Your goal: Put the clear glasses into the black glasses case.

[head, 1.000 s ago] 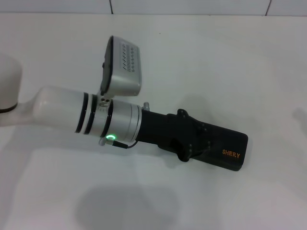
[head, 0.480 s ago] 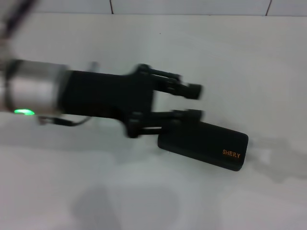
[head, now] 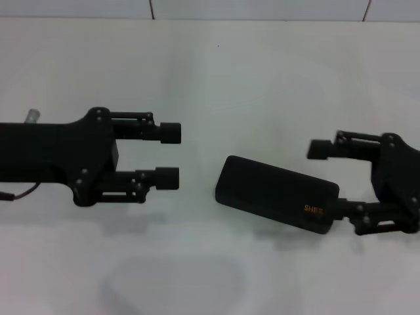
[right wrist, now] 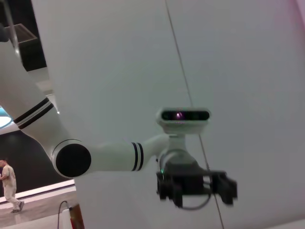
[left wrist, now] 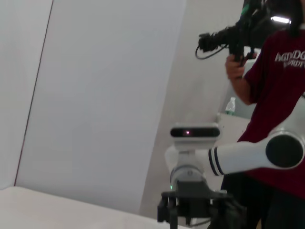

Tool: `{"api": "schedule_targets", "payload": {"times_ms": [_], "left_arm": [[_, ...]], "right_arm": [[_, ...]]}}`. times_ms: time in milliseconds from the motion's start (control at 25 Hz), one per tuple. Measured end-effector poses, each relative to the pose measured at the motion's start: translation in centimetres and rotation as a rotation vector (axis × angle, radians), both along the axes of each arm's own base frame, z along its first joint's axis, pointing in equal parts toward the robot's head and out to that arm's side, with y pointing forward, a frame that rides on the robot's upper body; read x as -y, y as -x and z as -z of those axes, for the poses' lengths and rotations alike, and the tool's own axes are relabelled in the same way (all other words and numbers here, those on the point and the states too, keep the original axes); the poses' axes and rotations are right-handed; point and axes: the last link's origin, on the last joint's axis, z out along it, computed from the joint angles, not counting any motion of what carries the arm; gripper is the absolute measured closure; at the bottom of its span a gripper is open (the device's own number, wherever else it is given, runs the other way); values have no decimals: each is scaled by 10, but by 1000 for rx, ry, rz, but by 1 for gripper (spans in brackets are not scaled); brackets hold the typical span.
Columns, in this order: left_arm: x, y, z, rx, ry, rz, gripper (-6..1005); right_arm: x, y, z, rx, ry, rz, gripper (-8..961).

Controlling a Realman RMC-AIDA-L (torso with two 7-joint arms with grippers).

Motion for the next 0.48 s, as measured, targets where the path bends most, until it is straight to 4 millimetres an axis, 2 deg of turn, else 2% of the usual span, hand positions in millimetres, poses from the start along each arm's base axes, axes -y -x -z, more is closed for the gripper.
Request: {"api": "schedule_targets", "payload": {"times_ms": [160, 280, 480], "left_arm": [[5, 6, 1, -3, -14, -2, 372], [7, 9, 3, -5, -9, -6, 365], [9, 11, 5, -16, 2, -12, 365]], "right_arm": [[-6, 12, 5, -11, 3, -33, 271], [-7, 14, 10, -4, 10, -32, 97], [-6, 14, 18, 11, 21, -20, 97]]}}
